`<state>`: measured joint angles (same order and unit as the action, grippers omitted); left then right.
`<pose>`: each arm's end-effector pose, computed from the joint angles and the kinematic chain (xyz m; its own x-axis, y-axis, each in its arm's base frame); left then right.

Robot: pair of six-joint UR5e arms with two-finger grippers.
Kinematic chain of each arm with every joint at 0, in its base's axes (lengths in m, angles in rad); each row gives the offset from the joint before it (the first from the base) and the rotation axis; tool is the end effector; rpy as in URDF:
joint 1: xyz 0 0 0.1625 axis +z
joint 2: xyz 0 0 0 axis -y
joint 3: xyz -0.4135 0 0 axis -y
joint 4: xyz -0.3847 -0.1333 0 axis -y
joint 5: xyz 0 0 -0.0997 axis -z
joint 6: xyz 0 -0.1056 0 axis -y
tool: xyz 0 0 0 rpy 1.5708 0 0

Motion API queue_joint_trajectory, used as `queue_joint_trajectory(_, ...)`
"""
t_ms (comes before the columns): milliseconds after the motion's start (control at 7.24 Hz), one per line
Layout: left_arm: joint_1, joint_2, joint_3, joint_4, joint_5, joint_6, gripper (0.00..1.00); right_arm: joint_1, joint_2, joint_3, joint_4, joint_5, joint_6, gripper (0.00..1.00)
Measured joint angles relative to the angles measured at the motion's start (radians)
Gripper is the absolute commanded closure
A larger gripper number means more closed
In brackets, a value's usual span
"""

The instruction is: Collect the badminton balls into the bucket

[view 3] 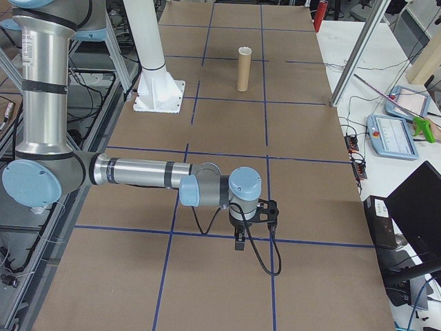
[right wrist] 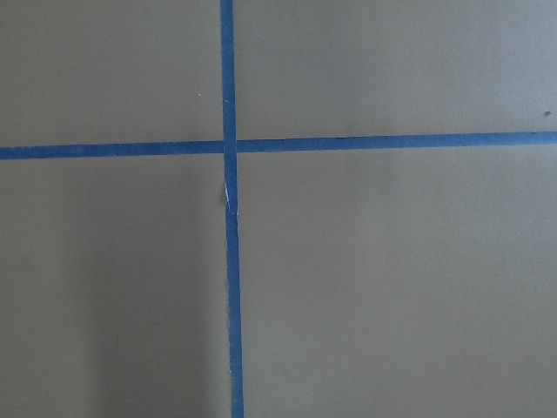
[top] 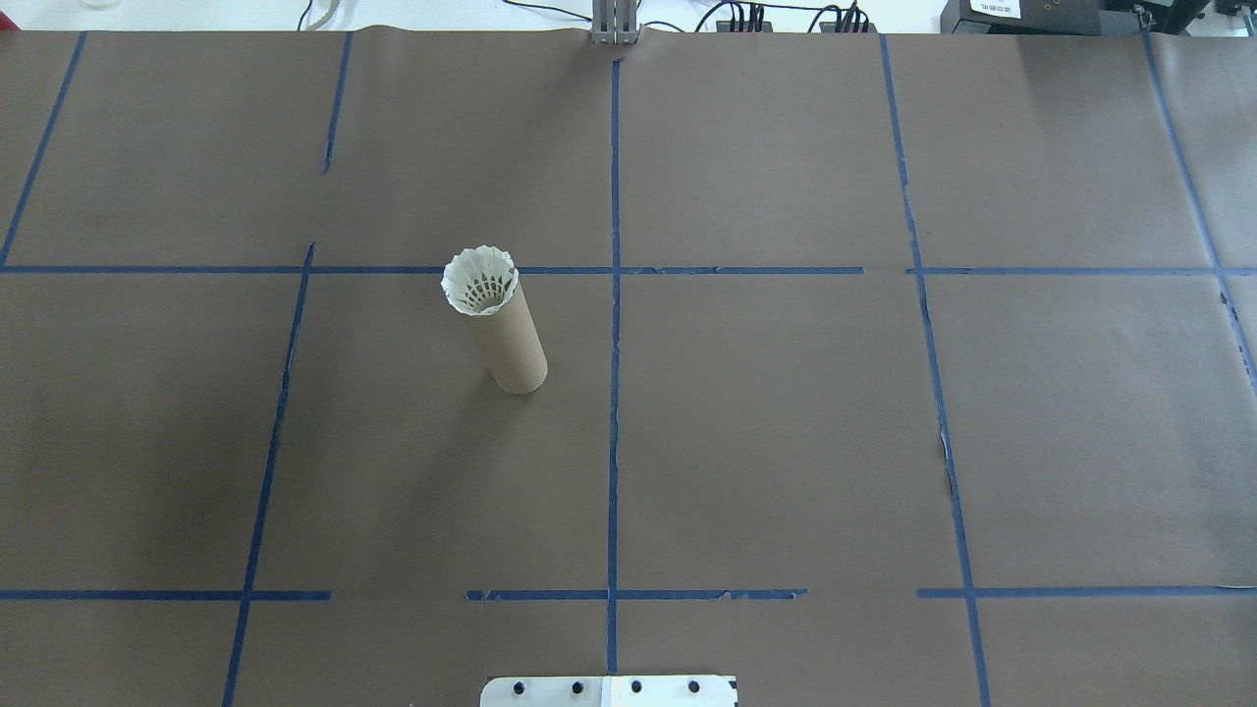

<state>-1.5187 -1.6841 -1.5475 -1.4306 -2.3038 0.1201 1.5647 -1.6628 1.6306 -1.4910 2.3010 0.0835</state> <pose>-0.0352 -0.5281 0.6222 0.7323 0.1246 -0.6695 -0.1408 0.9896 0.0303 0.0601 -0.4502 0.6605 0.7427 0.0472 0.6679 -0.0561 0.9984 -0.0082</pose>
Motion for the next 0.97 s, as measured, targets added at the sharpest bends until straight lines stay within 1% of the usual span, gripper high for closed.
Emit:
queue_joint_trajectory(276, -0.004, 0.011, 0.024, 0.004, 0.001, 0.029, 0.00, 0.000, 0.000, 0.000, 0.000, 0.000, 0.000, 0.00)
queue_joint_trajectory(967, -0.005, 0.013, 0.023, 0.006, -0.004, 0.032, 0.00, 0.000, 0.000, 0.000, 0.000, 0.000, -0.001, 0.00)
